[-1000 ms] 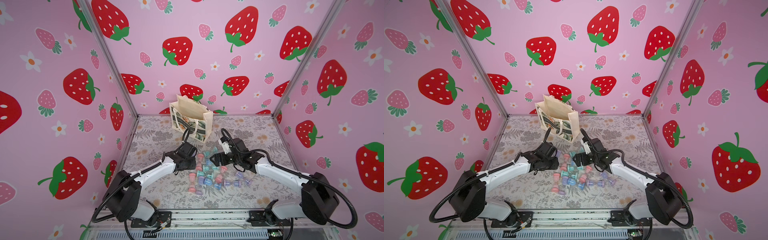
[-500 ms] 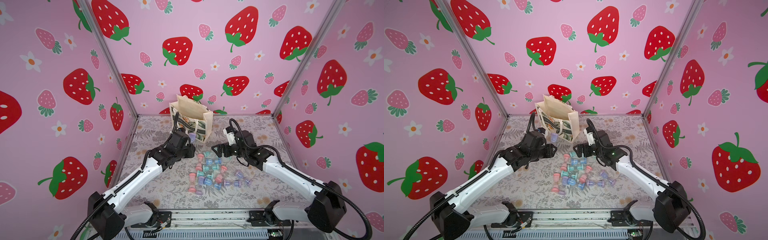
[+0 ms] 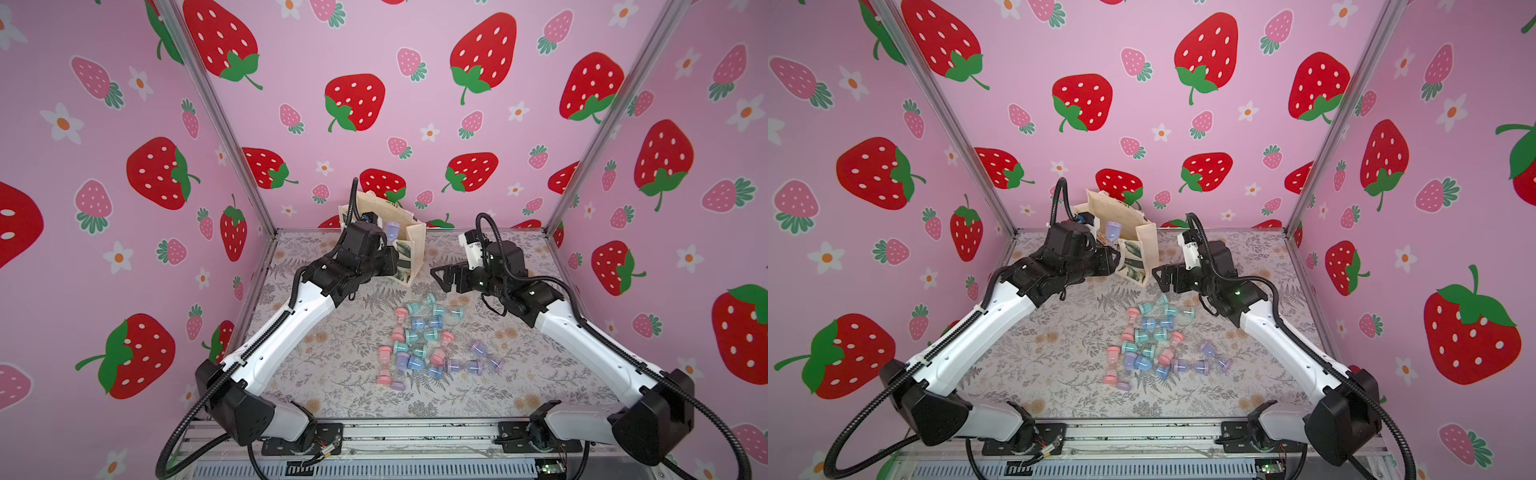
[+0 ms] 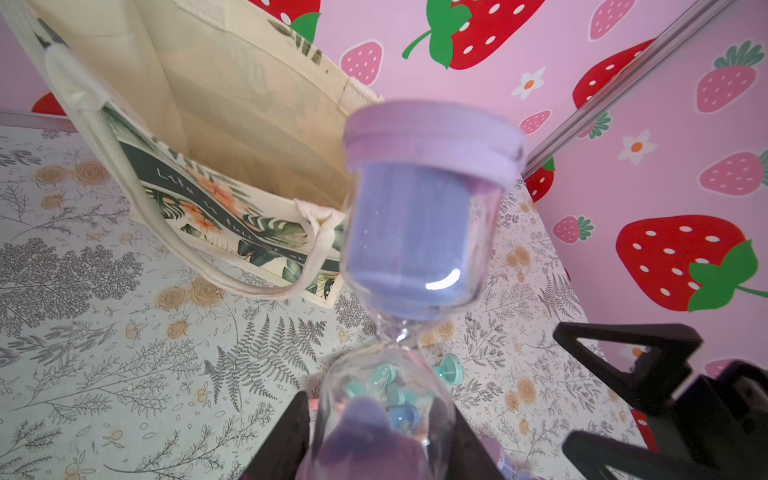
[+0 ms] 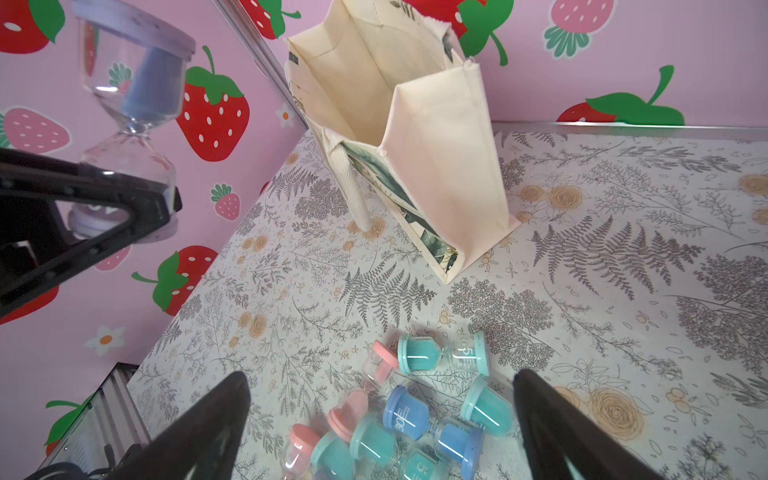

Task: Put the hourglass into the canvas bag
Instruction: Pick up the hourglass from the center of the board, then place the hourglass in the canvas bag.

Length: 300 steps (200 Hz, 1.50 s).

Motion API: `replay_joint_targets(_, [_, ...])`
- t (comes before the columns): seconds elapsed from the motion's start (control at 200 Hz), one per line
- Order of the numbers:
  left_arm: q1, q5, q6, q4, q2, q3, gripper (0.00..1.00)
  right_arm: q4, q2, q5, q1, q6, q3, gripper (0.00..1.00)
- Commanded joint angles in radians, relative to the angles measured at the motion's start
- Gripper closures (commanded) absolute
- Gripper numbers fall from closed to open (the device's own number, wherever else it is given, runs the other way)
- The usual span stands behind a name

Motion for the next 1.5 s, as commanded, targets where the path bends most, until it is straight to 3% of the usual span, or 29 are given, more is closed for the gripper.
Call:
replay_joint_targets(0.0, [0.031,-0.05,0.054,-0.048,0.095,0.145,0.77,-0.011,0.028,-0.007,-0.012,-0.024,0.037,0.01])
replay_joint_targets(0.215, [0.087,-0.037,0.093,-0.108,0.325,0.403,0.77,-0.008,0.075,-0.005,-0.032,-0.035,0.074,0.01])
replay_joint_targets(0.59, [0.173,-0.009,0.19,-0.41,0.744,0.961,0.74,-0.007,0.128,-0.022,-0.058,-0.04,0.094,0.01])
replay_joint_targets(1.051, [0.214,0.093,0.198,-0.399,0.913,0.99,0.72,0.01,0.172,-0.029,-0.068,-0.031,0.095,0.01])
replay_joint_targets(1.266, [0.217,0.127,0.181,-0.484,1.019,1.025,0.71,0.015,0.178,-0.03,-0.068,-0.027,0.093,0.01])
replay_joint_targets(1.496, [0.217,0.142,0.149,-0.451,1.011,0.937,0.67,0.019,0.19,-0.035,-0.069,-0.022,0.095,0.01])
